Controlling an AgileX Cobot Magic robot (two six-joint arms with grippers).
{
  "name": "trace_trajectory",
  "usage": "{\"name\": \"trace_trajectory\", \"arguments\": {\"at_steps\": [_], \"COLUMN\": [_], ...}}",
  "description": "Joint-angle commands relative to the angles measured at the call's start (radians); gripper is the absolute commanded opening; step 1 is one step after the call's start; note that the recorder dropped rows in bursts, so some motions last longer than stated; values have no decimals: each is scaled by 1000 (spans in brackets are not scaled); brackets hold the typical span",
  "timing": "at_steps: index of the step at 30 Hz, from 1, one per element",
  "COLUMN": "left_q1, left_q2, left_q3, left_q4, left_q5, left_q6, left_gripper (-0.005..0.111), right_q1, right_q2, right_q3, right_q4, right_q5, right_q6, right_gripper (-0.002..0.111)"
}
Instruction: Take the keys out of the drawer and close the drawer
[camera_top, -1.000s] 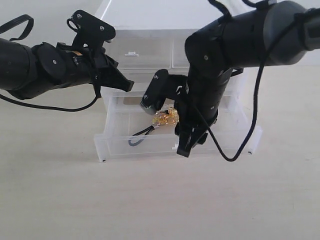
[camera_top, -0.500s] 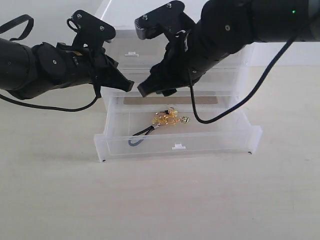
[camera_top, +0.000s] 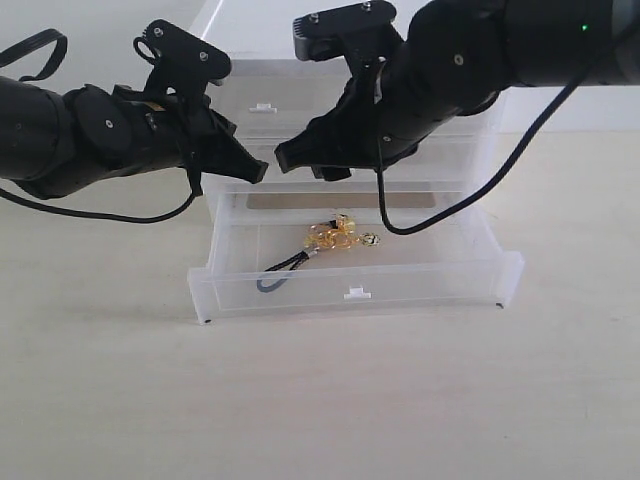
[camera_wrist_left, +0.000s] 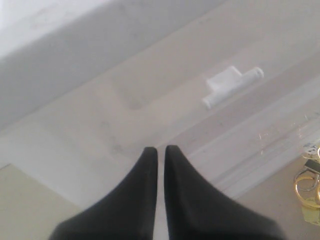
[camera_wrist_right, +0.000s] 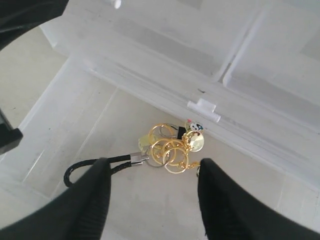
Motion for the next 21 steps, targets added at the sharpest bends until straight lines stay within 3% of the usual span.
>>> {"name": "trace_trajectory", "arguments": {"at_steps": [1, 21], "left_q1": [47, 47], "left_q2": [27, 27], "left_q3": [-21, -21], "left_q4": [-62, -32], "left_q5": [-568, -610], "left_q6": [-5, -5], "left_gripper": [4, 4], "right_q1": [-7, -7], "right_q2": [-1, 33], "right_q3": [-4, -4], "right_q4": [-31, -39], "right_q5": [-5, -4], "right_q6": [-5, 132], "right_gripper": [47, 47]}}
